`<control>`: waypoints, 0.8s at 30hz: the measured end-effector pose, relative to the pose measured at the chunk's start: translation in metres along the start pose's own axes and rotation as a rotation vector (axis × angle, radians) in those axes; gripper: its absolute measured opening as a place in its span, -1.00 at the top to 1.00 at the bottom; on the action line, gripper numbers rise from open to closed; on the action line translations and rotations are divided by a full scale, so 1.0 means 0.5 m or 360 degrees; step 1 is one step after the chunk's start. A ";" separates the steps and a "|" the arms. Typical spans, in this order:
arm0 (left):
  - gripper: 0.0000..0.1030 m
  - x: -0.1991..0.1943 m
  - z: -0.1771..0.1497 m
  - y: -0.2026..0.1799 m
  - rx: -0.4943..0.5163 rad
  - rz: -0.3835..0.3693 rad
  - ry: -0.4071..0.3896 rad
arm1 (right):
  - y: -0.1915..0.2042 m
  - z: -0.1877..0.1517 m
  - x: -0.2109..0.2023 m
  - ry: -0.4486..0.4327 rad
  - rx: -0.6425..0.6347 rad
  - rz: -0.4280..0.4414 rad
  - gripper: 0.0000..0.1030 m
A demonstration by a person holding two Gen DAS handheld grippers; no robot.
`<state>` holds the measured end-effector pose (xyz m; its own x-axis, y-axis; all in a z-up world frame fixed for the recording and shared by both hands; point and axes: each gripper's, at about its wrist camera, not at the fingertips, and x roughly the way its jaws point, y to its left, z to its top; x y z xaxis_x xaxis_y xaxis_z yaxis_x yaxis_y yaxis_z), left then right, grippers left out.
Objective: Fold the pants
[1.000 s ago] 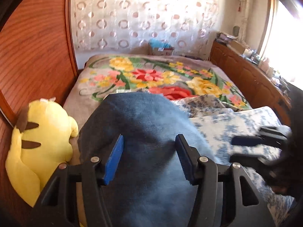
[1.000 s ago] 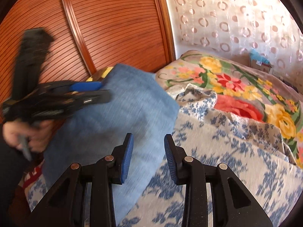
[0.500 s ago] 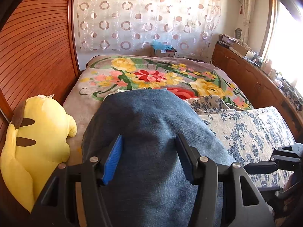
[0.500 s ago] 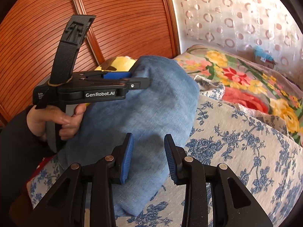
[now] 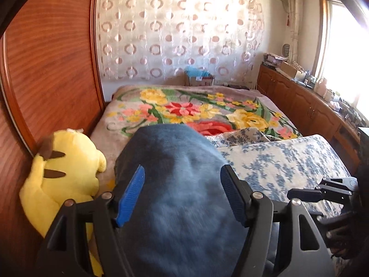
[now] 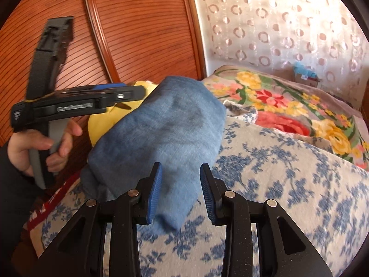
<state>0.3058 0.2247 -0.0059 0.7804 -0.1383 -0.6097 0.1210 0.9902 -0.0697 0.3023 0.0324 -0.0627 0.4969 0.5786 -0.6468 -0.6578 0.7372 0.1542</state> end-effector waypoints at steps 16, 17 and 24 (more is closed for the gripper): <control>-0.88 -0.213 0.035 -0.136 0.0060 -0.0008 -0.0239 | -0.012 -0.038 -0.239 -0.0252 0.0053 -0.0138 0.34; -0.88 -0.223 0.035 -0.148 0.0066 -0.0008 -0.0254 | -0.015 -0.039 -0.253 -0.0267 0.0053 -0.0146 0.32; -0.89 -0.278 0.026 -0.220 0.0108 -0.0032 -0.0309 | -0.018 -0.058 -0.351 -0.0370 0.0060 -0.0235 0.20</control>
<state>0.1918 0.1349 0.0970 0.8804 -0.1657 -0.4444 0.1738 0.9845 -0.0227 0.2048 -0.0857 0.0279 0.7053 0.5250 -0.4764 -0.5491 0.8296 0.1013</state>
